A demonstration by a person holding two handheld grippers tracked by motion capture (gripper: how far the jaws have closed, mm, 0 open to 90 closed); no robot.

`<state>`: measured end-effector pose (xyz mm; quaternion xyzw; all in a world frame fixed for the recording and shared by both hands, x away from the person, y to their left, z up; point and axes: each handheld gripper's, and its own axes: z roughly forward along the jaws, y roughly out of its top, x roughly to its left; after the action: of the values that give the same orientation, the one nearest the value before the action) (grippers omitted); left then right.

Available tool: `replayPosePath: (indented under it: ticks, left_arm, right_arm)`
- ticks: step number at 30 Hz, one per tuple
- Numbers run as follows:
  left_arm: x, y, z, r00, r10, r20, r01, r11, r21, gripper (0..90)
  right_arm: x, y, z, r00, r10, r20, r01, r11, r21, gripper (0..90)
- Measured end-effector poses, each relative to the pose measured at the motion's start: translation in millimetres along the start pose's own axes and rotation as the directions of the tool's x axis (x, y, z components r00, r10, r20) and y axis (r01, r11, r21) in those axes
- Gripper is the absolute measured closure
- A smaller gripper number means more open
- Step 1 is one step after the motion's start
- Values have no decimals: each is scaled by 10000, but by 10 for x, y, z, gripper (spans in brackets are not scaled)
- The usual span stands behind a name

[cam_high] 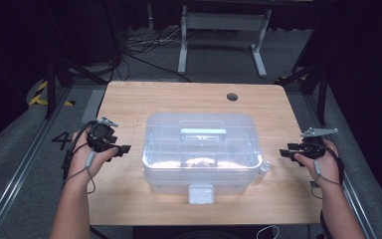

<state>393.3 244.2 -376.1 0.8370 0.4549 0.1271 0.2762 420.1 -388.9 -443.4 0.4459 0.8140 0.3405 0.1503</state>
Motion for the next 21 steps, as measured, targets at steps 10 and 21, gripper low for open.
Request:
replayPosePath:
  ticks: [10,21]
  left_arm:
    - [-237,147,-338,9949,952,345,-923,9926,-783,421]
    - [-502,322,-635,9775,1963,775,-1846,9732,-1373,414]
  right_arm:
    - [-1,-17,-35,9999,112,-24,-112,9999,-127,500]
    - [12,-17,-20,9999,96,-101,-96,10000,-2,500]
